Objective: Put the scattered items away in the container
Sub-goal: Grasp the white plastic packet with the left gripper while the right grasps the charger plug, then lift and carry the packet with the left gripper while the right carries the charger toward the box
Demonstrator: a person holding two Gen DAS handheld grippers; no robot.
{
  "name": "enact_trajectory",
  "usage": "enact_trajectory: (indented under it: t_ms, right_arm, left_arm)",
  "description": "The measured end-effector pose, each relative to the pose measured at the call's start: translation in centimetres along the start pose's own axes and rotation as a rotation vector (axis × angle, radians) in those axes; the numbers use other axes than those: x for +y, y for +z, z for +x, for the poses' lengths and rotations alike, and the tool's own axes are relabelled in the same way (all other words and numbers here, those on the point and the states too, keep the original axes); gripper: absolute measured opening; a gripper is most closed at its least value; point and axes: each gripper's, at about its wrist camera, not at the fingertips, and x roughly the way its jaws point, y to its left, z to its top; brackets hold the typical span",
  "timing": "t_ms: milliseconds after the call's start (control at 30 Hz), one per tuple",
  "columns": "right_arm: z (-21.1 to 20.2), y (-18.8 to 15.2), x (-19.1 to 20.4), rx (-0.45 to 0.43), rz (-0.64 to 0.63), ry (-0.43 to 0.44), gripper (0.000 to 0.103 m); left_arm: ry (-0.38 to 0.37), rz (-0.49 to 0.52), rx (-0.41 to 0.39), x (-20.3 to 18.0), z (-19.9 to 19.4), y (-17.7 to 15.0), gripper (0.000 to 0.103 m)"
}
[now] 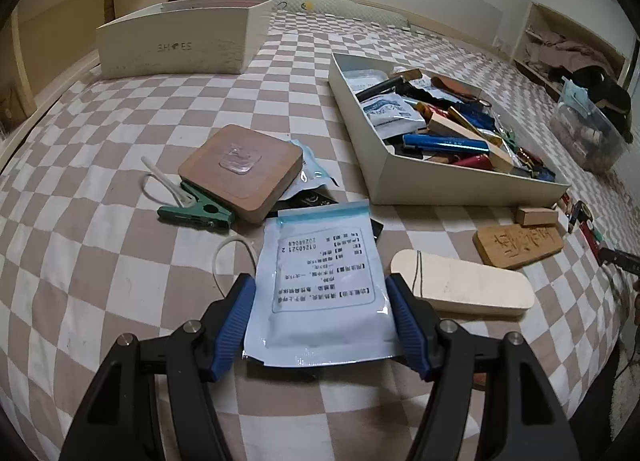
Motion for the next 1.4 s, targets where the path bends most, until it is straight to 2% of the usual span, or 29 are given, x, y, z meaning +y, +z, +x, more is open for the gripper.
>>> enact_trajectory:
  t_ms: [167, 233, 600, 667, 733, 800, 1067, 1167, 1200, 1233, 1400]
  right_arm:
    - [-0.7, -0.4, -0.1, -0.006, 0.035, -0.002, 0.063]
    - [-1.3, -0.5, 0.0, -0.014, 0.043, 0.004, 0.063]
    - [-4.9, -1.3, 2.8, -0.067, 0.031, 0.111, 0.063]
    - [-5.3, -1.4, 3.9, -0.067, 0.016, 0.144, 0.063]
    - [-5.5, -1.5, 5.0, -0.060, -0.003, 0.180, 0.063]
    - [-5.5, -1.7, 6.4, -0.053, -0.030, 0.209, 0.063]
    - [-4.4, -2.5, 11.2, -0.009, -0.105, 0.285, 0.063]
    - [-4.1, -2.9, 12.3, 0.004, -0.121, 0.304, 0.063]
    - [-3.9, -3.1, 12.5, 0.008, -0.124, 0.308, 0.063]
    - [-3.8, -3.1, 12.8, 0.013, -0.127, 0.312, 0.063]
    - [-3.5, -3.7, 13.4, 0.033, -0.126, 0.330, 0.063]
  left_arm:
    - [0.004, -0.017, -0.007, -0.1, -0.5, -0.1, 0.066]
    - [-0.003, -0.023, -0.018, -0.1, -0.9, -0.1, 0.053]
    - [0.000, -0.013, -0.012, -1.4, -2.0, -0.4, 0.050]
    - [0.021, -0.005, -0.012, -1.5, -2.0, -0.4, 0.056]
    - [0.041, -0.011, -0.017, -1.3, -1.8, -0.2, 0.077]
    - [0.045, -0.027, -0.009, -1.0, -1.6, 0.1, 0.089]
    - [0.043, 0.007, 0.094, -0.7, 0.9, 1.2, 0.089]
    - [0.058, 0.037, 0.101, -0.7, 1.5, 1.1, 0.086]
    - [0.041, 0.037, 0.102, -0.6, 1.5, 1.1, 0.071]
    - [0.013, 0.024, 0.110, -0.5, 1.6, 1.1, 0.065]
    - [-0.011, 0.022, 0.106, -0.4, 1.2, 0.8, 0.061]
